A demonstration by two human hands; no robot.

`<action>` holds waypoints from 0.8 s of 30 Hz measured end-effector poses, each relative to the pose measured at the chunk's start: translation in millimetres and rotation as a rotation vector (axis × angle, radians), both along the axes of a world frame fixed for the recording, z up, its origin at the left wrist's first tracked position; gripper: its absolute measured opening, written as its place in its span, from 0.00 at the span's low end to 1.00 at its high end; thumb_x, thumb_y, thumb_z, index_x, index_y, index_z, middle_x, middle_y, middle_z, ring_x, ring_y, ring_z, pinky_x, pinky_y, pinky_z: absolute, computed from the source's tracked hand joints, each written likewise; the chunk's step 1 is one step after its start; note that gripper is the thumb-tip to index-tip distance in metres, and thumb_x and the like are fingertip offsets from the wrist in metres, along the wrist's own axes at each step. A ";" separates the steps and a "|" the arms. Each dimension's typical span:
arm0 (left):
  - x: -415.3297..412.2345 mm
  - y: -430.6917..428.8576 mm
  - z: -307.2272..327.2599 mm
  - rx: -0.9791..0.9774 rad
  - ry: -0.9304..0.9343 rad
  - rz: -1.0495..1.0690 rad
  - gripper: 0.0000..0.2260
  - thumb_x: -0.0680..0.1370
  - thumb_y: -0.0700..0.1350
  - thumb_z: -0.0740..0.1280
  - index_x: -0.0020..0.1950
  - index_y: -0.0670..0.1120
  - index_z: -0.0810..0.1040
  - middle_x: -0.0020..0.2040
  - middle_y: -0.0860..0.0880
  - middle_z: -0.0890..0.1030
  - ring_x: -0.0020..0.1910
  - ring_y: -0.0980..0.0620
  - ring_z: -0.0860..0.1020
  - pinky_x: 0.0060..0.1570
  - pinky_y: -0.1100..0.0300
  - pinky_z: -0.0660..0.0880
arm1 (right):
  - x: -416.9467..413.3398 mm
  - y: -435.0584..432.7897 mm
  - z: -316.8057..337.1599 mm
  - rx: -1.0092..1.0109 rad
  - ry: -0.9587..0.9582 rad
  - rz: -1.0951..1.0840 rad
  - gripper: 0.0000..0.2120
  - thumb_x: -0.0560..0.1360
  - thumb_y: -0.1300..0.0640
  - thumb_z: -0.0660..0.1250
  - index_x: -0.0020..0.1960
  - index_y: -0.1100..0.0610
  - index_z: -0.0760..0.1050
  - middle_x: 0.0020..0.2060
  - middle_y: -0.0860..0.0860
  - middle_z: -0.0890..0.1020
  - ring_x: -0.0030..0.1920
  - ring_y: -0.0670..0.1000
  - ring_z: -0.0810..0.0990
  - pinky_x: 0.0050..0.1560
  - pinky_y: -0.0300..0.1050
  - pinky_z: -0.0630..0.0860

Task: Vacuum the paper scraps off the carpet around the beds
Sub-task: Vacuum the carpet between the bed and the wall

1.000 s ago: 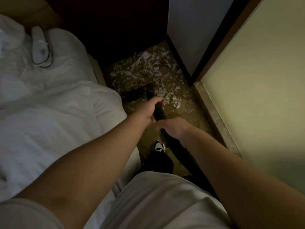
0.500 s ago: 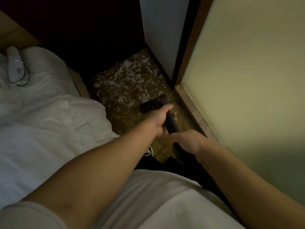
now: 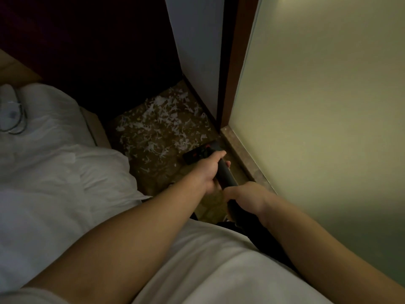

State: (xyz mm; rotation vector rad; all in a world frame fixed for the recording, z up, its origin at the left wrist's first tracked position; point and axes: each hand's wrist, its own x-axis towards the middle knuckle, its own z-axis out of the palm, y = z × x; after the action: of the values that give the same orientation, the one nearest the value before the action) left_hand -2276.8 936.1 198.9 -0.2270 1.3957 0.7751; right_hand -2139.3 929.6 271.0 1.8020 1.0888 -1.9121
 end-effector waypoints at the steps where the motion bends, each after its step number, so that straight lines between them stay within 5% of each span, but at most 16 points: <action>1: -8.5 5.6 -0.4 0.010 0.019 0.004 0.18 0.79 0.51 0.71 0.65 0.46 0.76 0.45 0.48 0.79 0.44 0.49 0.80 0.35 0.51 0.77 | -10.0 6.3 1.0 -0.004 0.009 -0.009 0.13 0.71 0.55 0.74 0.51 0.62 0.83 0.43 0.60 0.86 0.38 0.57 0.82 0.42 0.49 0.79; 8: -110.1 62.5 -15.9 0.021 0.111 -0.007 0.19 0.78 0.56 0.70 0.61 0.44 0.79 0.42 0.49 0.79 0.41 0.49 0.79 0.31 0.58 0.77 | -115.5 58.6 0.6 -0.032 0.064 -0.086 0.12 0.74 0.58 0.73 0.53 0.66 0.81 0.39 0.60 0.81 0.37 0.57 0.79 0.40 0.51 0.76; 13: -200.1 105.2 -23.6 0.050 0.119 -0.044 0.12 0.79 0.53 0.69 0.51 0.45 0.79 0.40 0.48 0.79 0.40 0.50 0.79 0.48 0.53 0.79 | -209.1 95.4 -8.6 -0.052 0.032 -0.137 0.06 0.76 0.61 0.70 0.45 0.65 0.80 0.28 0.56 0.80 0.23 0.53 0.78 0.28 0.42 0.74; 17: -282.2 142.0 -17.7 0.080 0.182 -0.104 0.14 0.80 0.54 0.67 0.42 0.45 0.78 0.37 0.48 0.79 0.39 0.50 0.78 0.49 0.55 0.76 | -291.1 129.5 -5.2 -0.044 0.060 -0.163 0.07 0.78 0.61 0.71 0.44 0.65 0.80 0.22 0.53 0.79 0.20 0.50 0.78 0.22 0.38 0.73; 24: -378.7 196.0 -11.4 0.118 0.233 -0.050 0.11 0.80 0.52 0.69 0.47 0.45 0.78 0.39 0.49 0.79 0.37 0.52 0.79 0.40 0.58 0.77 | -390.9 181.6 -10.9 -0.004 0.079 -0.138 0.06 0.72 0.59 0.73 0.40 0.62 0.81 0.35 0.58 0.81 0.32 0.57 0.79 0.36 0.47 0.75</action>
State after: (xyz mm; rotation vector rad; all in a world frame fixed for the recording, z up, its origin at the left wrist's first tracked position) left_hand -2655.5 1132.1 187.5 -0.0093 1.5626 0.8601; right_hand -2530.2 1111.2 260.0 1.8579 1.0076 -2.0796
